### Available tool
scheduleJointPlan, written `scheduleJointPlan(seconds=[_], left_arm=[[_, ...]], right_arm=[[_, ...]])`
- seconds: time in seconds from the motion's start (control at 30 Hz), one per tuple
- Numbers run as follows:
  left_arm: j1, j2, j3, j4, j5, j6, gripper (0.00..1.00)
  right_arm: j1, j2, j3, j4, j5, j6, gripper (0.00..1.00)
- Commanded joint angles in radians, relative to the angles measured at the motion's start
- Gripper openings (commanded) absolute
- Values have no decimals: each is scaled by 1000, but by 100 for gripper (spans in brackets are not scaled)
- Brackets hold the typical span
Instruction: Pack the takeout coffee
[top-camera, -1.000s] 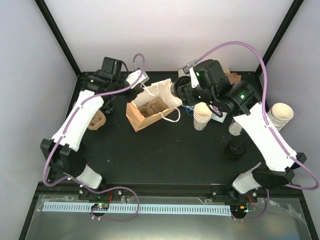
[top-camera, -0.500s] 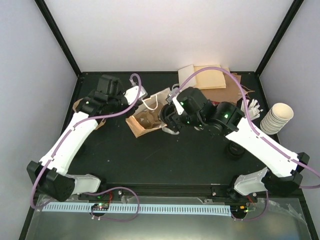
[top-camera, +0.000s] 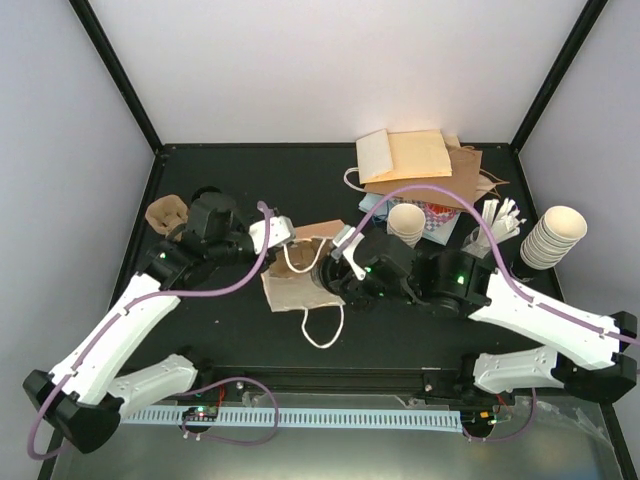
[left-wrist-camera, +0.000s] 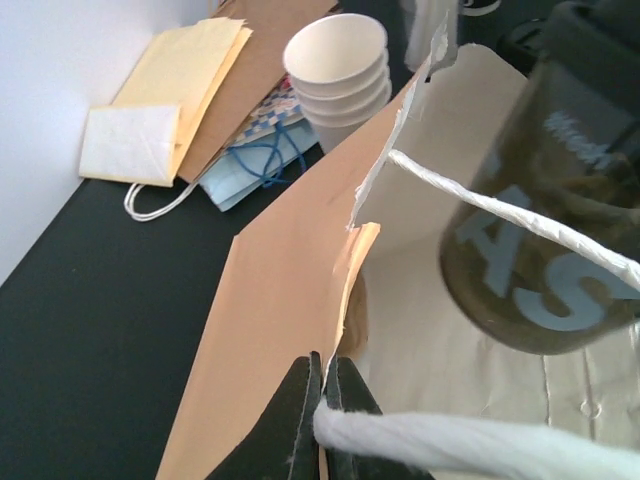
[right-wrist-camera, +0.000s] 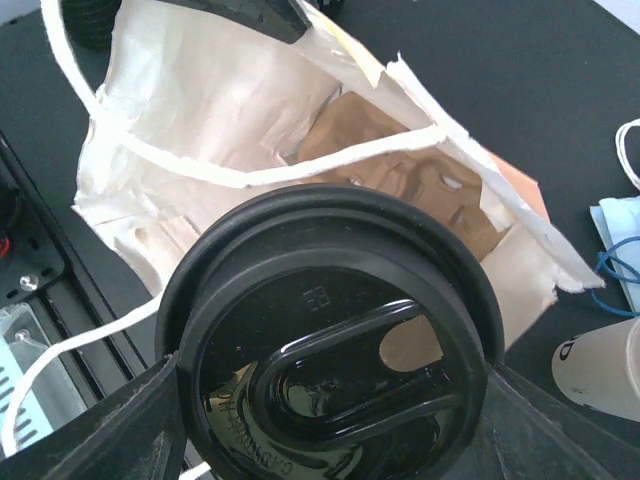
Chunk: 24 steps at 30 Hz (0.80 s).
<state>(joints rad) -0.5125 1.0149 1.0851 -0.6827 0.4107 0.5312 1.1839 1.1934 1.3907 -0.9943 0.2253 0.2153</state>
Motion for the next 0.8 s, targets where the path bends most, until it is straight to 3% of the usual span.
scheduleJointPlan(seconds=[0.0,0.4,0.57,0.77], left_arm=[[-46,-70,-40,27,40,-42,3],[-88,-205,-146,43,63,-133,3],[-98,-244,-185,57,98,-180,3],[-107,-281,-214,89,109,-254,3]], right_arm=[[91,13,-31,35,144,-1,68],[334,24,-194,148,535,2,68],[352,-3,-293,273,520,-90,71],[374,33,-338,260,479,-104,70]])
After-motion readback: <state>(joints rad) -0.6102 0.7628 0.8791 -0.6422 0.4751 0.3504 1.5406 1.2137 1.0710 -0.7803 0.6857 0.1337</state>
